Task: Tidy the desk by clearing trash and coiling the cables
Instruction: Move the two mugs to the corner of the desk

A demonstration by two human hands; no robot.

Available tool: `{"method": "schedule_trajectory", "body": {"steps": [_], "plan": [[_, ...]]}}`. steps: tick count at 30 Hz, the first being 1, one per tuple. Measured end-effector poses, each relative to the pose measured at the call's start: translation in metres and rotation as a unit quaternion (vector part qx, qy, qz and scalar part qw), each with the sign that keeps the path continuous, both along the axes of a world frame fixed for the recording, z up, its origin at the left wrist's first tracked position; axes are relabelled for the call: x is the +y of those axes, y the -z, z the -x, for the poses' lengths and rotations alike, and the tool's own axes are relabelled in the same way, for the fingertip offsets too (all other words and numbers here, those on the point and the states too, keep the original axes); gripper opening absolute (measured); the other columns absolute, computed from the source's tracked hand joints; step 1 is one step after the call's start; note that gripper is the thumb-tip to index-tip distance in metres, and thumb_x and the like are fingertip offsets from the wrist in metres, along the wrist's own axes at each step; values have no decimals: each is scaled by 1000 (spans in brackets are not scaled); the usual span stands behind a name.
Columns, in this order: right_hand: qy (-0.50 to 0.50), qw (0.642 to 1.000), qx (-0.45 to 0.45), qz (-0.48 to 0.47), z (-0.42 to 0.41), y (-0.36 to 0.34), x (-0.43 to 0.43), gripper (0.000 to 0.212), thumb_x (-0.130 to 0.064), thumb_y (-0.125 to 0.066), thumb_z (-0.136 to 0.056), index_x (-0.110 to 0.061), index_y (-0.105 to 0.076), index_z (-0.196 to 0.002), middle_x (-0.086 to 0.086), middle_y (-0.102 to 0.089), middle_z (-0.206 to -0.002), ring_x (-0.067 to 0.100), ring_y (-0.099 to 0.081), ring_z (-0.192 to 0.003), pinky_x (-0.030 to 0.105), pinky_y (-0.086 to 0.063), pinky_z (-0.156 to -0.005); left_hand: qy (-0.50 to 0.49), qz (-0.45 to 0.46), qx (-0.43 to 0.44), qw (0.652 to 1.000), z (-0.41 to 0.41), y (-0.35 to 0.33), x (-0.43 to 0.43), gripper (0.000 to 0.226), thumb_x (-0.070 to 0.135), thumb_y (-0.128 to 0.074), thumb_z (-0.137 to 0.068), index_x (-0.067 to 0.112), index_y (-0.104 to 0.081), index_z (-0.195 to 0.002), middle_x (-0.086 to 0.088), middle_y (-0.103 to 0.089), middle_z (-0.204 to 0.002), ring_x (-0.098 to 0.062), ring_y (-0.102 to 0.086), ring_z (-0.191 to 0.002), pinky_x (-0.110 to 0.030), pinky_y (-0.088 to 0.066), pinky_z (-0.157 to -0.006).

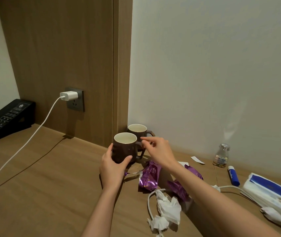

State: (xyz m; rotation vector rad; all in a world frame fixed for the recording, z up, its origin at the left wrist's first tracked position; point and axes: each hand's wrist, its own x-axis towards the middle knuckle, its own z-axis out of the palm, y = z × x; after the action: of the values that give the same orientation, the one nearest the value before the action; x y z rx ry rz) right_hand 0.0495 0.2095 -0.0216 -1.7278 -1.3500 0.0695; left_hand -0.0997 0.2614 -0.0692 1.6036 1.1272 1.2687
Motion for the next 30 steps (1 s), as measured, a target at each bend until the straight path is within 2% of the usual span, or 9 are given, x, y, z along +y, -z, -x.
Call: {"method": "schedule_trajectory", "body": {"steps": [2, 5, 7, 9, 14, 19, 25, 28, 30], "plan": [[31, 999, 23, -23, -11, -2, 3, 32, -24, -53, -95, -23, -60, -126, 0, -67, -116, 1, -56, -81, 16, -46, -72, -4, -14, 21, 1000, -2, -1, 2, 87, 35, -82, -67, 24, -37, -141, -3, -46, -138, -23, -47, -125, -40, -48, -97], [63, 996, 61, -12, -28, -3, 14, 39, -18, -53, -96, -19, -51, -135, 3, -55, -135, 10, -58, -95, 23, -46, -83, -3, -35, 35, 999, -6, -1, 6, 93, 35, -83, -65, 25, -32, -142, -4, -42, -141, -24, -44, -127, -40, -47, -96], [67, 995, 74, 13, -37, -4, 24, 42, -17, -55, -95, -20, -50, -137, 6, -54, -136, 19, -58, -111, 28, -47, -89, -7, -33, 34, 999, -8, 0, 10, 92, 33, -83, -65, 24, -33, -141, -5, -43, -141, -24, -45, -126, -41, -48, -95], [54, 995, 79, 30, -42, -3, 35, 42, -16, -57, -94, -22, -52, -135, 8, -58, -131, 22, -57, -116, 29, -48, -90, -8, -33, 32, 999, -9, 0, 14, 91, 32, -84, -64, 23, -35, -141, -5, -44, -140, -24, -46, -125, -40, -48, -95], [57, 996, 68, 16, -49, 5, 51, 28, -13, -55, -95, -20, -64, -121, 6, -65, -120, 18, -58, -109, 23, -45, -79, -14, -43, 41, 998, -12, 1, 16, 90, 32, -83, -65, 24, -33, -140, -4, -43, -140, -23, -46, -125, -39, -48, -94], [63, 996, 58, -15, -51, 13, 50, 27, -13, -56, -94, -23, -68, -116, 4, -69, -113, 11, -57, -98, 26, -48, -84, -29, -54, 65, 996, -14, 1, 16, 90, 35, -82, -66, 23, -32, -140, -4, -43, -139, -23, -46, -125, -37, -48, -94], [60, 997, 43, -3, -53, 10, 47, 28, -13, -58, -93, -22, -68, -117, 6, -69, -112, 13, -59, -99, 28, -49, -84, -32, -54, 77, 995, -15, -1, 14, 91, 36, -82, -67, 22, -31, -141, -5, -43, -140, -24, -46, -125, -39, -48, -95], [52, 998, 37, 27, -53, 1, 46, 29, -10, -58, -93, -18, -67, -119, 9, -69, -113, 14, -58, -98, 24, -44, -82, -33, -51, 88, 994, -15, -2, 13, 91, 36, -81, -68, 21, -30, -142, -7, -42, -140, -25, -45, -126, -40, -47, -96], [47, 997, 31, 56, -52, -6, 45, 32, -6, -54, -94, -14, -64, -123, 11, -67, -119, 18, -59, -107, 24, -43, -85, -29, -44, 89, 995, -15, -3, 12, 92, 35, -81, -68, 20, -29, -142, -7, -41, -141, -26, -43, -127, -42, -46, -97]]}}
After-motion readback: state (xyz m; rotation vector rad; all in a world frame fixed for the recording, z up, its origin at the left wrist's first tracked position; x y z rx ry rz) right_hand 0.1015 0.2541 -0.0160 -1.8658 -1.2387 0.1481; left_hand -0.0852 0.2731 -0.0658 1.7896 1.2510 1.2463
